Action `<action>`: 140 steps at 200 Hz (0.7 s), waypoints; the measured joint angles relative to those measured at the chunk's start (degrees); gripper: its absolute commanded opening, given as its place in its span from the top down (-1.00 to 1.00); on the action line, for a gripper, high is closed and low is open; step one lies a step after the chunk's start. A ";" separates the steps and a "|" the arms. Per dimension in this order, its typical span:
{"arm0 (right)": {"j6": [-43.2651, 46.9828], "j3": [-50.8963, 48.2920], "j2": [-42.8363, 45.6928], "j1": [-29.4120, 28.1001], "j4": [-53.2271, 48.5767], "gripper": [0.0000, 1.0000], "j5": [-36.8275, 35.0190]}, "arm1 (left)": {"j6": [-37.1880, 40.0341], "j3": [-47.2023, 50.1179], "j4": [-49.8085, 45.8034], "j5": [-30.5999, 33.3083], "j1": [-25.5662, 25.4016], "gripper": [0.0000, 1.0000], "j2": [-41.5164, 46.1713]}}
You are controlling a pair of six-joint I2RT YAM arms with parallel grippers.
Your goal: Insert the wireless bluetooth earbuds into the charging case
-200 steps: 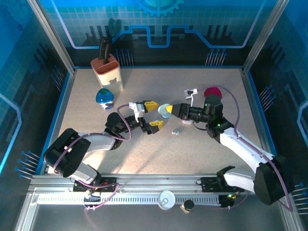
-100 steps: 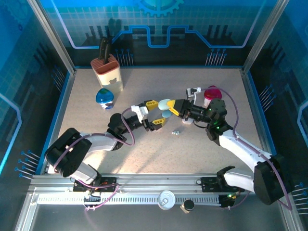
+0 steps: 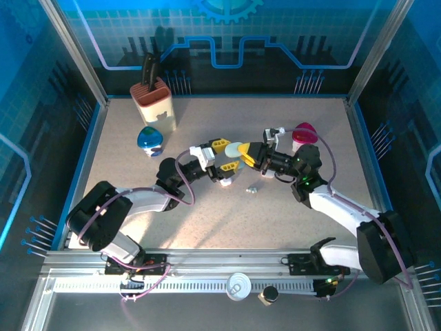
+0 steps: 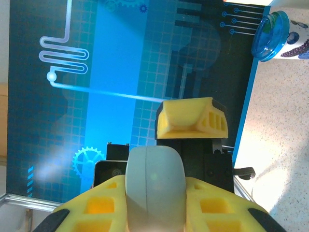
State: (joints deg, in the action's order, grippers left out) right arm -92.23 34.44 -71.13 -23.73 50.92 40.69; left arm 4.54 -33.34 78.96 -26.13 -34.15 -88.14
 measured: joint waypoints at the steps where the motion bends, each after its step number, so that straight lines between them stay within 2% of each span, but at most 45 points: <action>1: -0.07 0.00 -0.04 0.00 0.07 0.86 0.00 | 0.00 -0.07 0.00 0.00 0.00 -0.20 0.00; 112: -2.93 0.00 -2.36 -0.22 4.09 0.85 0.26 | 0.59 -1.14 0.52 -0.24 0.20 0.38 -1.07; 128: -2.93 0.00 -2.45 -0.22 4.15 0.78 0.24 | 0.61 -1.14 0.48 -0.26 0.24 0.54 -1.07; 140: -2.93 0.00 -2.45 -0.22 4.17 0.63 0.26 | 0.59 -1.14 0.48 -0.28 0.24 0.62 -1.07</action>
State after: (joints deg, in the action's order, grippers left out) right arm -95.15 34.44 -73.58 -23.94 55.09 40.95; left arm 5.13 -34.48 79.44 -26.41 -33.91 -89.21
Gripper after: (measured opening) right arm 0.229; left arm 0.373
